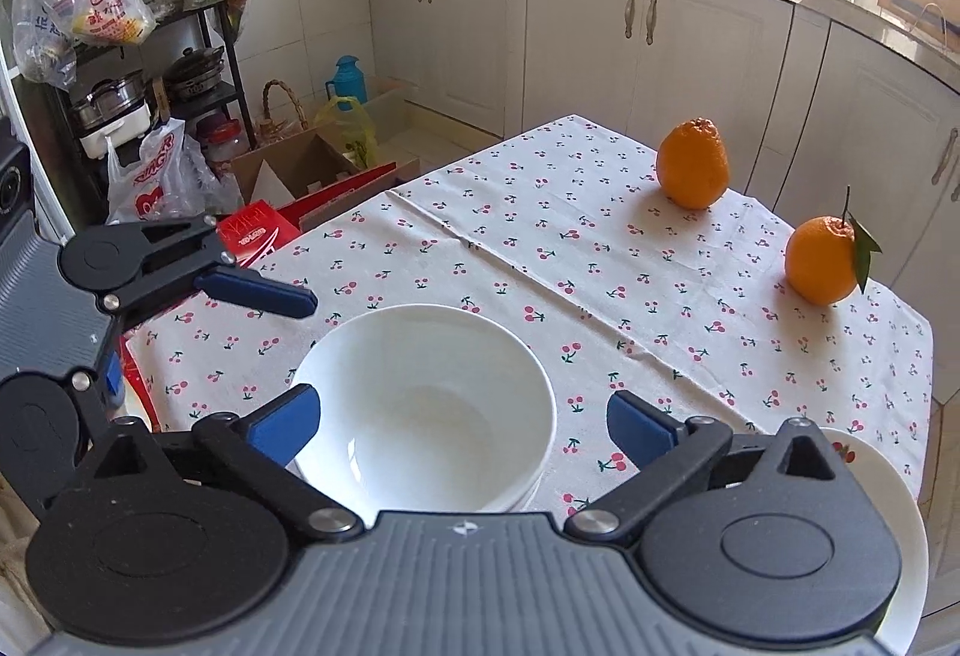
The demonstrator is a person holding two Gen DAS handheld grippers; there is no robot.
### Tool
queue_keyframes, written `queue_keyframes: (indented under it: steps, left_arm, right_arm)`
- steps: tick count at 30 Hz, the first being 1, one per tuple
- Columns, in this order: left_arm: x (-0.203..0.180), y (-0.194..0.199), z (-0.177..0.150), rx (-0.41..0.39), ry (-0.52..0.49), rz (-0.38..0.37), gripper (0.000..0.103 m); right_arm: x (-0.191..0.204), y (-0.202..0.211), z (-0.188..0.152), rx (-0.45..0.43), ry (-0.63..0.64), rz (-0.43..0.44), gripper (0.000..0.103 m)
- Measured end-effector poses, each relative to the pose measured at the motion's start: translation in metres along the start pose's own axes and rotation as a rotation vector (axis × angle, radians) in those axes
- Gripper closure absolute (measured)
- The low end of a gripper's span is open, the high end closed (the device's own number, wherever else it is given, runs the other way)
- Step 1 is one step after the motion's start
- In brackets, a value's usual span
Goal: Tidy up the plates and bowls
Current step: 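Bring the left and right tools to opposite sides of the bowl stack, then grasp the three-bowl stack from opposite sides with both tools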
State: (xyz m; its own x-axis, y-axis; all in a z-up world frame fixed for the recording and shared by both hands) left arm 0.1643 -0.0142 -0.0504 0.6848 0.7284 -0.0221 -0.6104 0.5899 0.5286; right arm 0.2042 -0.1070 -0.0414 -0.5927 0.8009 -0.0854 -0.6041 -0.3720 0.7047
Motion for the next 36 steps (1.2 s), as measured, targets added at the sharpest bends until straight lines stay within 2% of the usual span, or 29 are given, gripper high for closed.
queue_keyframes:
  steps: [9,16,25,28,36]
  left_arm:
    - [0.01,0.018,0.001,-0.011,-0.003,0.005,0.001]
    - [0.011,0.008,-0.022,0.066,-0.06,0.018,0.001]
    - [0.014,-0.021,-0.041,0.174,-0.052,-0.081,0.001]
    - [0.017,-0.029,-0.043,0.195,-0.072,-0.093,0.001]
    - [0.02,-0.045,-0.042,0.239,-0.142,-0.19,0.001]
  right_arm:
    - [0.007,0.028,-0.012,-0.061,0.074,-0.073,0.0]
    - [0.015,0.026,-0.039,-0.051,0.132,-0.086,0.0]
    - [0.02,-0.006,-0.065,0.02,0.185,-0.093,0.0]
    - [0.021,-0.014,-0.069,0.026,0.201,-0.074,0.0]
    - [0.015,-0.035,-0.069,0.056,0.23,-0.007,0.0]
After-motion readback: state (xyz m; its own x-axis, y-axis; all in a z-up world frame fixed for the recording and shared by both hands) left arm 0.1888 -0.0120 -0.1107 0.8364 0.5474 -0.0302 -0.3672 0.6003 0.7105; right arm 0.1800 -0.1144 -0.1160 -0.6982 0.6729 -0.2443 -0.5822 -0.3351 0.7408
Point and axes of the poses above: each gripper's, at about its wrist camera, not at the fingertips, and y roughly against the way its jaws point, x to its left, z to its top, the point moved 6 cm from there along -y, roughly the way its jaws point, and after that the axes turned 8 degrees about -z, right-handed, at the moved point
